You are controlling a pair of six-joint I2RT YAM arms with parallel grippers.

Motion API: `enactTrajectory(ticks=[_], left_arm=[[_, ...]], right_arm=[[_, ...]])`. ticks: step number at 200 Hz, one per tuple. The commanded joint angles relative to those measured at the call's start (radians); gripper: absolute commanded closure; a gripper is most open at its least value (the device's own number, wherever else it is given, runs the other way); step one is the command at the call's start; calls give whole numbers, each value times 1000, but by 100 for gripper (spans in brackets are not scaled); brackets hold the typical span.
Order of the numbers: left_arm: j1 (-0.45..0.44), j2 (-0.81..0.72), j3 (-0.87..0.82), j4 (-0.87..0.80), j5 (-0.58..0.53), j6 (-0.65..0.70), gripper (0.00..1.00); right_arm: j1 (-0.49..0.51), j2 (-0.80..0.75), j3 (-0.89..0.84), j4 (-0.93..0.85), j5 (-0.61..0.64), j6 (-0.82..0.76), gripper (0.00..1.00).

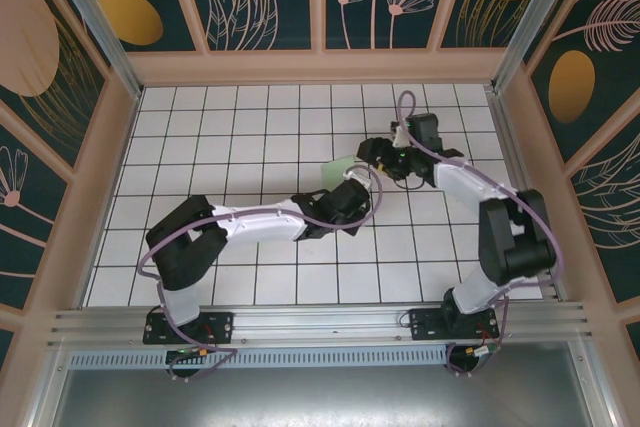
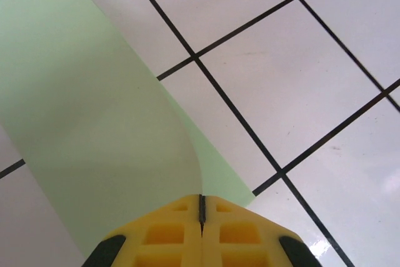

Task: Fold a paper plane with a square sheet of paper (fold left side to right side)
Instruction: Fold the triangle a second time at the center of the table.

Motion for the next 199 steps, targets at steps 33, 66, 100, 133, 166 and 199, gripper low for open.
enactTrajectory(ticks=[33,66,100,133,166,199], left_arm=[[83,-76,-100,168,227,-100,100],[146,-95,-164,236,357,-161,100],[200,-101,-231,323,468,-224,100],[218,-95,-240,314,463,-228,100],[226,-95,-237,274,423,-210,100],[226,-95,-234,274,415,-206,100]], right_arm=[[-21,-173,-186,59,60,2,46],[14,-197,-313,106,36,34,72],[88,-174,-382,120,55,52,92],[147,-122,-380,108,75,50,100],[201,-55,-343,102,90,48,100],[229,7,-306,73,118,44,100]])
